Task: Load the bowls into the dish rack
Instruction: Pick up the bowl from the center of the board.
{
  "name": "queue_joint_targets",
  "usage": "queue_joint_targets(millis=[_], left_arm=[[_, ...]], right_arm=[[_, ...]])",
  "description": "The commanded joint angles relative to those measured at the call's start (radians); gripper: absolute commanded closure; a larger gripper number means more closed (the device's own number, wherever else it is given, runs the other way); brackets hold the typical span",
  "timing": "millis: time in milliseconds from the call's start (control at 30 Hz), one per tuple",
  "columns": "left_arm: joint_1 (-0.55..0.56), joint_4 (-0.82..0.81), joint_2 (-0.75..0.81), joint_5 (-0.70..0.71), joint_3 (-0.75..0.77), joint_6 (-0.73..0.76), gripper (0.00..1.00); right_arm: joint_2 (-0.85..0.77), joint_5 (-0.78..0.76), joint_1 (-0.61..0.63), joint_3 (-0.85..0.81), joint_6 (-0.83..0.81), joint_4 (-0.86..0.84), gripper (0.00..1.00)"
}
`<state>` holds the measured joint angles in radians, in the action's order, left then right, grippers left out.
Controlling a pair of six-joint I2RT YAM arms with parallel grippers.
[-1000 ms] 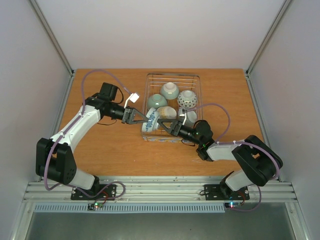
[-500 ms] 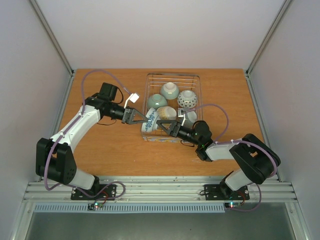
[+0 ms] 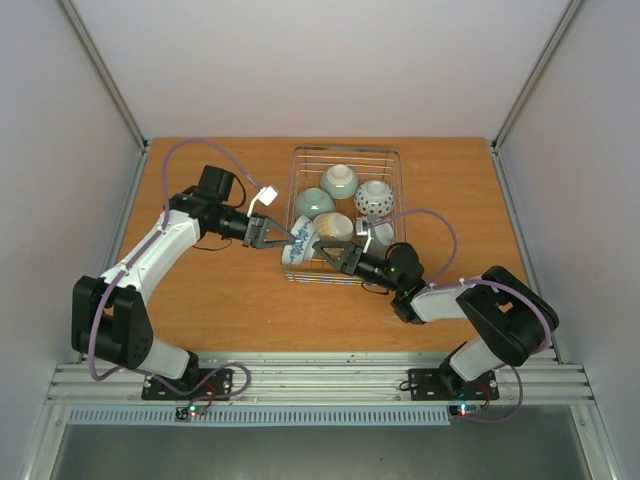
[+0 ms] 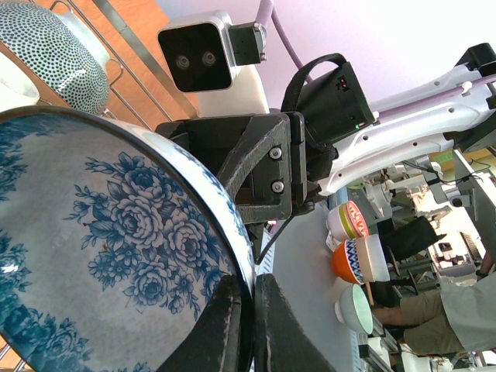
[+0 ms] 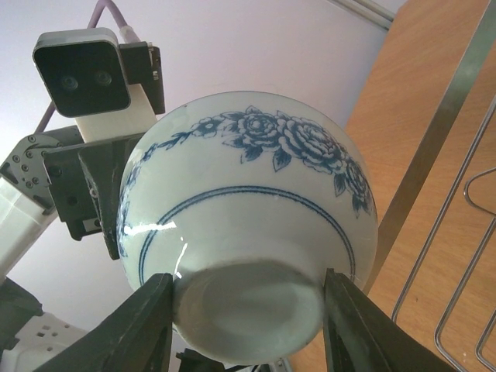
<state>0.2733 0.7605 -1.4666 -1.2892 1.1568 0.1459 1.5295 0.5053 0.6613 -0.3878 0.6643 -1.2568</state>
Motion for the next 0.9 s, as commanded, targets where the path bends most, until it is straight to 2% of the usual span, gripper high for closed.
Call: queue_joint_targets(millis=[0, 233, 500, 600, 867], left_arm=[[0.007, -0.039, 0.001, -0.061, 0.016, 0.023, 0.99], [0.008, -0.036, -0.003, -0.056, 0.015, 0.024, 0.99], [0.009, -0.022, -0.014, -0.055, 0.018, 0.039, 0.90], [0.008, -0.016, -0.017, -0.053, 0.019, 0.047, 0.86], [0.007, -0.008, -0.015, -0.052, 0.023, 0.053, 0.82]], right_arm=[[-0.003, 0.036, 0.019, -0.003, -0.008, -0.066, 0.75], [-0.003, 0.037, 0.020, -0.003, -0.007, -0.067, 0.85], [0.004, 0.048, 0.020, -0.011, -0.002, -0.079, 0.98], [0.012, 0.054, 0.019, -0.011, 0.004, -0.100, 0.99], [0.012, 0.048, 0.020, -0.010, 0.001, -0.102, 0.99]])
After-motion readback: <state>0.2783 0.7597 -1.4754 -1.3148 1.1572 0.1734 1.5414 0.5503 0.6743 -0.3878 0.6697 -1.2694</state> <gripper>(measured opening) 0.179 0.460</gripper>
